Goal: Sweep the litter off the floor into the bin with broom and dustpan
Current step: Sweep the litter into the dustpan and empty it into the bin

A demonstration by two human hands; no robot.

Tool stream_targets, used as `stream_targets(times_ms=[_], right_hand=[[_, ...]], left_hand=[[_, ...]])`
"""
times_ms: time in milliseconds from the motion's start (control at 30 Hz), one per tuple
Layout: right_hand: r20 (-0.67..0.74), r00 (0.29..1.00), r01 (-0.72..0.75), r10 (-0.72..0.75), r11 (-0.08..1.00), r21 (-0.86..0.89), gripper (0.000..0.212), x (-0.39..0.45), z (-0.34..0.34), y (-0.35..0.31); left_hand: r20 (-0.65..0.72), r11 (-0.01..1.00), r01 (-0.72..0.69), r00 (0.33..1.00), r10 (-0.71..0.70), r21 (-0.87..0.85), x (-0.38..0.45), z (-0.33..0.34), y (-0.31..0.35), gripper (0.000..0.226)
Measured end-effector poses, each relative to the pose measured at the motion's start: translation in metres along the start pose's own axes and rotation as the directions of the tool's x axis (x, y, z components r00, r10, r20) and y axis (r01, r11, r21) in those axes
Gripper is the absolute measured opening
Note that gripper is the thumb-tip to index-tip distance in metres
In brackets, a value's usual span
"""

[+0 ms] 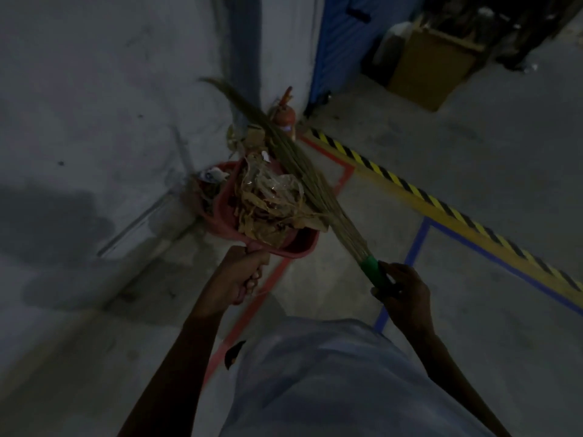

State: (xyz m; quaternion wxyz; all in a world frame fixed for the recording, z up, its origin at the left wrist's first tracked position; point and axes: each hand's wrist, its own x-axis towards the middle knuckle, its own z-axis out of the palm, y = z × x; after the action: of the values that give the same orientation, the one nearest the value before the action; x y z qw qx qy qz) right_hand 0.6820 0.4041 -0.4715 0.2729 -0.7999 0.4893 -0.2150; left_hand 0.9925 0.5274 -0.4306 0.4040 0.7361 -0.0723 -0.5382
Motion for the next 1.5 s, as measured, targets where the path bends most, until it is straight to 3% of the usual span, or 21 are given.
stream_targets(times_ms=[100,400,633,800,900,1067,1233,1433,1500], right_hand=[[0.018,1.0,-0.015,0.014,1.0,0.021,0.06,0.039,0.019,-0.011],[0.086,0.984,0.14,-0.158,0.974,0.178,0.058,0.165,0.052,-0.034],[0.214,0.949,0.192,-0.23,0.964,0.185,0.055,0.244,0.087,-0.035],[0.291,0.938,0.151,-0.189,0.977,0.149,0.054,0.27,0.113,-0.032],[0.32,0.936,0.114,-0.148,0.986,0.124,0.054,0.281,0.126,-0.035],[0.324,0.937,0.135,-0.128,0.991,0.001,0.052,0.301,0.148,-0.047],[0.367,0.93,0.046,-0.014,0.996,-0.08,0.048,0.313,0.176,-0.071],[0.388,0.912,-0.073,0.134,0.983,-0.168,0.05,0.322,0.204,-0.104],[0.342,0.925,-0.117,0.165,0.98,-0.159,0.049,0.322,0.211,-0.116]], left_hand=[[-0.028,0.999,0.017,0.999,-0.018,-0.04,0.017,-0.009,0.014,0.028],[-0.169,0.988,-0.023,0.986,-0.003,-0.151,0.064,-0.031,0.068,0.036],[-0.314,0.981,-0.025,0.949,-0.037,-0.192,0.105,-0.041,0.089,0.037],[-0.291,0.982,0.082,0.948,-0.129,-0.171,0.143,-0.051,0.098,0.049],[-0.252,0.979,0.128,0.954,-0.166,-0.159,0.171,-0.059,0.106,0.038],[-0.151,0.959,0.246,0.952,-0.267,-0.141,0.227,-0.077,0.119,0.041],[-0.085,0.941,0.312,0.942,-0.324,-0.127,0.28,-0.103,0.122,0.038],[0.034,0.879,0.476,0.879,-0.475,-0.034,0.34,-0.136,0.112,0.055],[0.019,0.871,0.491,0.871,-0.491,-0.02,0.357,-0.147,0.113,0.048]])
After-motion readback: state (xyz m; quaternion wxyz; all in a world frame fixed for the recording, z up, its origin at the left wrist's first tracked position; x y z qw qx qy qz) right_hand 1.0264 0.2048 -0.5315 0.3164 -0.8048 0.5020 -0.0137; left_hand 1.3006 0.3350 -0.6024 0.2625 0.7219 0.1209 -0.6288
